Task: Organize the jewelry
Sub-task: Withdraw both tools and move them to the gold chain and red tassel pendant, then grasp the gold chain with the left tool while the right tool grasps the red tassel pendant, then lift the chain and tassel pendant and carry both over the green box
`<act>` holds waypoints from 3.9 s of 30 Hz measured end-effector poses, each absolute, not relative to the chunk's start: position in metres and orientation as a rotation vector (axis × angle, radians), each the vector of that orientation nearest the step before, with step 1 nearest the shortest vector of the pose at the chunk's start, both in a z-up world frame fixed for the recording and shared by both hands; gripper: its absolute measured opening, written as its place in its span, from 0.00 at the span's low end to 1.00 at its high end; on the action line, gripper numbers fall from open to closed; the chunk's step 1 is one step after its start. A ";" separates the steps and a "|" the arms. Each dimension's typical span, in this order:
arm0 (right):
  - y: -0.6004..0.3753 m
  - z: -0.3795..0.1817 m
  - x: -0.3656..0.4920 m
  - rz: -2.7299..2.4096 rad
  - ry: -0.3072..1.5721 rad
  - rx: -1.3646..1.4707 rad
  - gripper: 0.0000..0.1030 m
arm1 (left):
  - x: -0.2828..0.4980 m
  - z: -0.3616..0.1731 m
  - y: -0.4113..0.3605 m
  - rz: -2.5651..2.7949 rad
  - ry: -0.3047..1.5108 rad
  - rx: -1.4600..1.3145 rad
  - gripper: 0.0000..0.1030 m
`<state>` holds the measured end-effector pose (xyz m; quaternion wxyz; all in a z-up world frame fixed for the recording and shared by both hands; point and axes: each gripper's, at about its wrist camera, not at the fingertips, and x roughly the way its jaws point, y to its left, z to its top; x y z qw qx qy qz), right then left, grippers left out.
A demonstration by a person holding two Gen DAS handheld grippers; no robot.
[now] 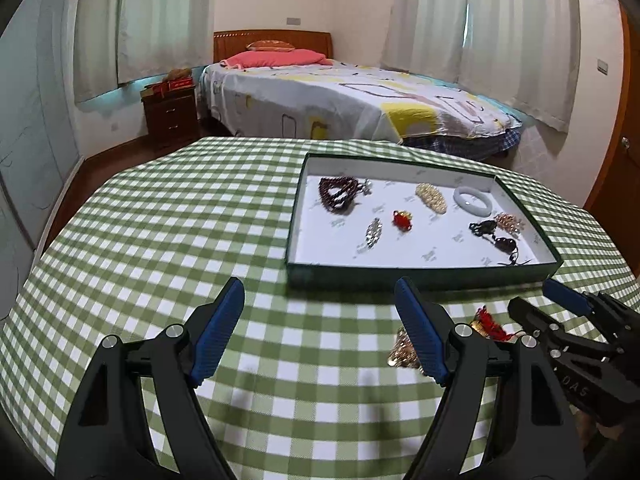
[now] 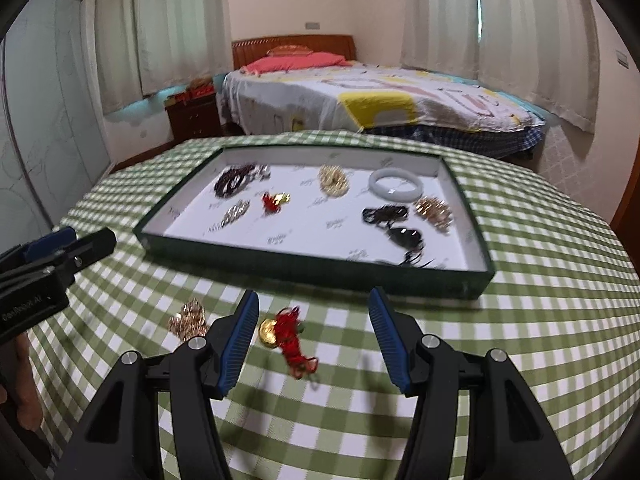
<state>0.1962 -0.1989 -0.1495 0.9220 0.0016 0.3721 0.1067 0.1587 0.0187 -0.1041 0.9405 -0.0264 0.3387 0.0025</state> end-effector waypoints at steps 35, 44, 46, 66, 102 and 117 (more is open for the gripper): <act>-0.244 -0.165 0.186 0.188 0.848 0.057 0.07 | 0.168 -0.146 -0.033 -0.111 0.819 -0.013 0.73; -0.246 -0.165 0.186 0.190 0.841 0.067 0.06 | 0.181 -0.157 -0.045 -0.166 0.889 -0.013 0.56; -0.246 -0.164 0.186 0.189 0.841 0.067 0.06 | 0.183 -0.159 -0.045 -0.173 0.903 -0.018 0.56; -0.246 -0.165 0.185 0.190 0.838 0.069 0.06 | 0.174 -0.152 -0.042 -0.233 0.865 -0.036 0.15; -0.240 -0.112 0.172 0.211 0.686 0.096 0.05 | 0.158 -0.092 -0.030 -0.213 0.687 -0.057 0.15; -0.224 -0.061 0.203 0.242 0.552 0.084 0.05 | 0.190 -0.036 -0.046 -0.243 0.535 -0.047 0.15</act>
